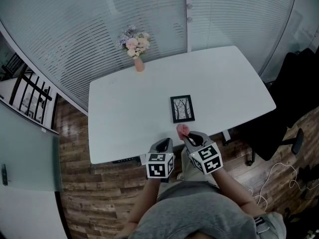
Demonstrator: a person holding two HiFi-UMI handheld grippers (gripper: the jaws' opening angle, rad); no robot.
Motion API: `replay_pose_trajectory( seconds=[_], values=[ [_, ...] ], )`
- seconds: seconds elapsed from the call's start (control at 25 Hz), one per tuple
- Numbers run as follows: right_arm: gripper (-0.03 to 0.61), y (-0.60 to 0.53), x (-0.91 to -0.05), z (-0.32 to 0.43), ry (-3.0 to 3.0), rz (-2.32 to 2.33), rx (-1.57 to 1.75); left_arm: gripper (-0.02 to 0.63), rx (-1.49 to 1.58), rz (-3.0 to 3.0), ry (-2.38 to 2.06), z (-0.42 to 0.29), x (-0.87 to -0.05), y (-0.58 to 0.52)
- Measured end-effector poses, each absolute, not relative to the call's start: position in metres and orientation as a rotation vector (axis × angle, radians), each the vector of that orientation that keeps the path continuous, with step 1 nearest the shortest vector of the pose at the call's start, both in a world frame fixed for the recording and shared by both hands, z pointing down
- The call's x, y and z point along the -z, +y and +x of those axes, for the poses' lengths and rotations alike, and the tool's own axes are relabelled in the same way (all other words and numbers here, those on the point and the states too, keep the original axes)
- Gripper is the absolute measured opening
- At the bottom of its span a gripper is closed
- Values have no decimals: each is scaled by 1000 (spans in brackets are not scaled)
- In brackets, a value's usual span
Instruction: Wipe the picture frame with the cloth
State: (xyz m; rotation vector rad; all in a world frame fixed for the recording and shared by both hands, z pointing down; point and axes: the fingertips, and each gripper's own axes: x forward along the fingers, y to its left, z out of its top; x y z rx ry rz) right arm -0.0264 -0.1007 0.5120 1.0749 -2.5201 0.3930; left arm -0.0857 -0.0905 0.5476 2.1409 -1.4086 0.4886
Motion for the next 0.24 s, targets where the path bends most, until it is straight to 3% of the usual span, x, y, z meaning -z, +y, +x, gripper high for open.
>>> replay_pose_trajectory(
  seconds=[0.24],
  values=[
    [32,-103,-512,-28,-2525,1078,-397,2,-480,2138,-1405,-86,-548,-92]
  ],
)
